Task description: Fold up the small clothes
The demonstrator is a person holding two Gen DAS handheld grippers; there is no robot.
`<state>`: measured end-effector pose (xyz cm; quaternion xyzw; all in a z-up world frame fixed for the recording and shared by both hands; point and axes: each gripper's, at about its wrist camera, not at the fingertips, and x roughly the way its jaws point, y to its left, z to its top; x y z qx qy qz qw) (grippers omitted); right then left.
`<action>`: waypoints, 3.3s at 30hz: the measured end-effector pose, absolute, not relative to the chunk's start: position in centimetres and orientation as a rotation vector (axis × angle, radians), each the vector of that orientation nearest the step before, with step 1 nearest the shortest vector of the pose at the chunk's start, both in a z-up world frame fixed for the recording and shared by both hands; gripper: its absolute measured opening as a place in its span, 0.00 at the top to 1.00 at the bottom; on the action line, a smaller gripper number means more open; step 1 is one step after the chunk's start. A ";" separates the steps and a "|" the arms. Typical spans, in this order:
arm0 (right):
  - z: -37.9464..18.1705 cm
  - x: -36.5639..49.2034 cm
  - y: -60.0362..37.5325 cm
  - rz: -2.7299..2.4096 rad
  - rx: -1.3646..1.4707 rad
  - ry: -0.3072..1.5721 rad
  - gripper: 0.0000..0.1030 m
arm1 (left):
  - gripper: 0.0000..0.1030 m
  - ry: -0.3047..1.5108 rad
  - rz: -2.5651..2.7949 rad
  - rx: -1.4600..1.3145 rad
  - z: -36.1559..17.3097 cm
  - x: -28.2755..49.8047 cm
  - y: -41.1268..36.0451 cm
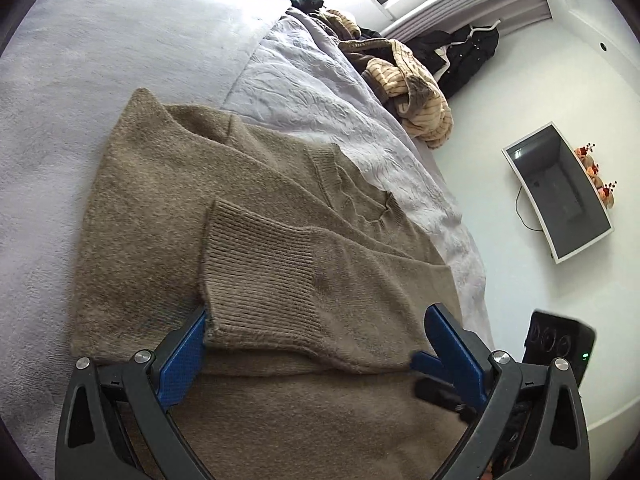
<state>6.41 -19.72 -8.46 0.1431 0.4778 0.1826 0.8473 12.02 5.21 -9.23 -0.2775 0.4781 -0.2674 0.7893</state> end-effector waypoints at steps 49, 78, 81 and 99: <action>-10.8 5.8 -40.7 0.079 0.706 0.937 0.90 | 0.09 1.016 -0.237 -0.062 -6.8 11.8 0.6; -6.6 -1.9 -38.4 -0.046 0.602 0.881 0.33 | 0.01 1.074 -0.152 0.073 -7.6 7.5 0.3; -6.9 -2.6 -37.5 -0.031 0.607 0.906 0.33 | 0.01 1.060 -0.179 0.036 -6.7 6.4 0.9; -7.3 -7.2 -33.3 0.034 0.598 0.961 0.33 | 0.01 1.048 -0.268 -0.108 -4.7 -0.3 3.2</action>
